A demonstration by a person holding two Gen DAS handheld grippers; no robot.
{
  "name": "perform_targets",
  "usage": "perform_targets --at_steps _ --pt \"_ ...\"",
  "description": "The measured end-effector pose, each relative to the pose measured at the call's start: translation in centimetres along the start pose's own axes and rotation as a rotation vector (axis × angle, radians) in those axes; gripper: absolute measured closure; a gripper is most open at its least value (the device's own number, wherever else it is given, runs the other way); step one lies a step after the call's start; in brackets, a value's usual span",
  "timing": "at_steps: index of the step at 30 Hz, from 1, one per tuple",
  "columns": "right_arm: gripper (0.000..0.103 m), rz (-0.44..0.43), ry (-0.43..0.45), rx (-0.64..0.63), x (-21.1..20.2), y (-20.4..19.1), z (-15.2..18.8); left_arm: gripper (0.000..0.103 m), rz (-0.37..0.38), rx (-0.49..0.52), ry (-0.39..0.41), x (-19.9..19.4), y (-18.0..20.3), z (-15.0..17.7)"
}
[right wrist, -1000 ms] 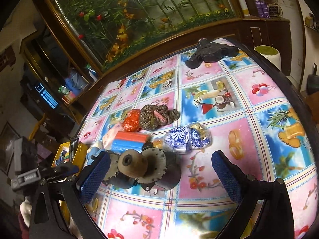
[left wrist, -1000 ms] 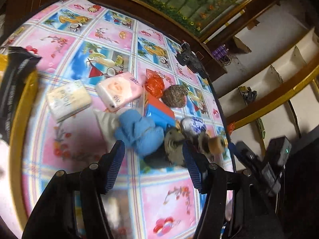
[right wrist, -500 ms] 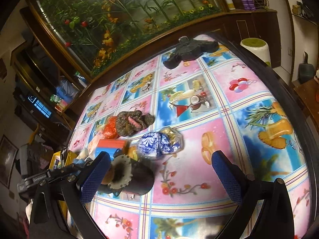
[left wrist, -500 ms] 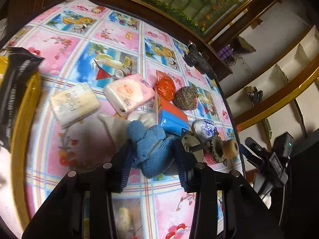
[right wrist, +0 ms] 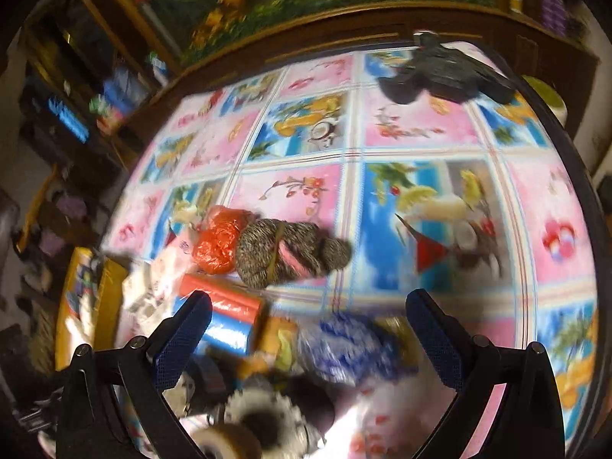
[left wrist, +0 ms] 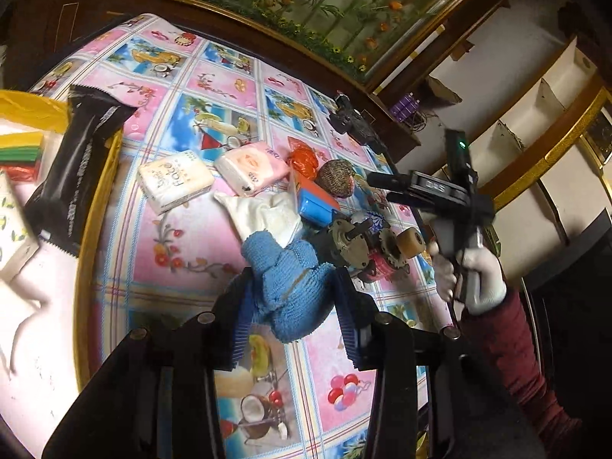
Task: Organize soft objects
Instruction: 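Grasp the blue knitted glove with the left tool while the right moves toward the table items, then grasp the brown knitted glove with the right tool while the left lifts the blue glove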
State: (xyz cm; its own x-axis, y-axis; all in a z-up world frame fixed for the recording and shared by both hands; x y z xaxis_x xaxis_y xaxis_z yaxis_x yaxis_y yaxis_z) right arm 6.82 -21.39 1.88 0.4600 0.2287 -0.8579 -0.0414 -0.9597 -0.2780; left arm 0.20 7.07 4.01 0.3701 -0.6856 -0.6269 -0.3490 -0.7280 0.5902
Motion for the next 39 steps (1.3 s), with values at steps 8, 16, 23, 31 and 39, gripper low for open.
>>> perform_targets --at_steps 8,16,23,31,39 --pt "0.044 0.013 -0.157 -0.116 4.8 -2.4 -3.6 0.065 -0.027 -0.041 0.030 -2.0 -2.2 0.6" --pt "0.092 0.032 -0.026 -0.075 -0.4 -2.2 -2.4 0.065 -0.030 -0.094 0.094 -5.2 -3.9 1.4" --pt "0.021 0.071 0.004 -0.043 -2.7 -2.2 -1.6 0.065 -0.044 -0.127 0.162 -8.9 -5.2 3.1" --pt "0.025 0.095 -0.134 -0.107 4.1 -2.6 -3.2 0.065 -0.089 -0.144 0.209 -12.2 -5.7 4.0" --pt "0.059 0.099 -0.071 -0.107 0.7 -2.7 -3.2 0.065 -0.136 -0.172 0.242 -13.6 -8.0 3.5"
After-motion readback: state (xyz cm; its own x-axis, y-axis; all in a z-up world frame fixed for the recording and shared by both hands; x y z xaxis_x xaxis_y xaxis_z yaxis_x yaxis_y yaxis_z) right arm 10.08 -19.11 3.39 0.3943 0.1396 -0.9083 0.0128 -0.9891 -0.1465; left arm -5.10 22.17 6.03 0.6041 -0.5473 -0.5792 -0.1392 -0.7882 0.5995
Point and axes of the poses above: each gripper's, at about its wrist camera, not at the fingertips, and x roughly the way its jaws point, y to its right, z to its underside, the point moved 4 cm from there along x, roughly the way its jaws point, and after that the axes turned 2 degrees about z, right-handed, at the moved point
